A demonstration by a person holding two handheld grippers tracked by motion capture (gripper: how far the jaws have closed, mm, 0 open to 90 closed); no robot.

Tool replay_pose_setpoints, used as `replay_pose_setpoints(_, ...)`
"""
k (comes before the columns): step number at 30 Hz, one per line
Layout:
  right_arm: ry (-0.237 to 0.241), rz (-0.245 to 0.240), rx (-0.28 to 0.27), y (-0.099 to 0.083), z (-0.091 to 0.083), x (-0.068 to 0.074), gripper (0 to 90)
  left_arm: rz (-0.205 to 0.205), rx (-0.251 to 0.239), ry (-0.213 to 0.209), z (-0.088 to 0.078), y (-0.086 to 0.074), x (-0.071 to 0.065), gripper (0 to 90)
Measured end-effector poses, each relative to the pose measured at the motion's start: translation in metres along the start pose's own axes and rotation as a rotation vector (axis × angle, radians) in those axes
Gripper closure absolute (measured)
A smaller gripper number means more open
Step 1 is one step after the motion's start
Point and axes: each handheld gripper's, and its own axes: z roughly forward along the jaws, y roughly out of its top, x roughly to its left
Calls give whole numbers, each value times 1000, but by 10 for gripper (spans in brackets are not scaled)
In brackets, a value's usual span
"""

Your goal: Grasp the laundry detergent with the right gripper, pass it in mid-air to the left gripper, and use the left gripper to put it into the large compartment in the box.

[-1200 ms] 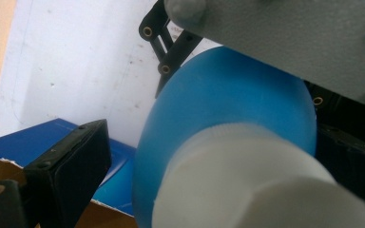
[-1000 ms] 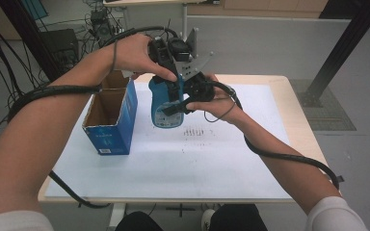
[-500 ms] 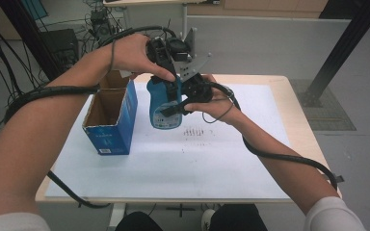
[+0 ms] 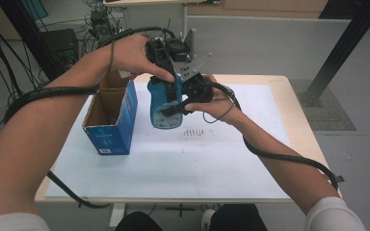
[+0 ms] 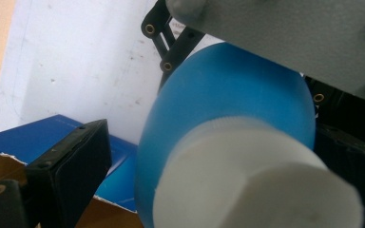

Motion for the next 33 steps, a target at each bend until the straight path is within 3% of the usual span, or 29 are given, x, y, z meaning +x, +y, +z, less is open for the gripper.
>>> replay_pose_setpoints(16,-8,-1,2,-1,-3,0,438,20,5,20,0,5,-2,85)
replay_pose_setpoints(25,-15,-10,3,-1,-4,0,438,26,-4,38,0,7,-4,199)
replay_pose_setpoints(33,-18,-25,9,-2,-4,1,438,58,11,42,0,8,-5,257)
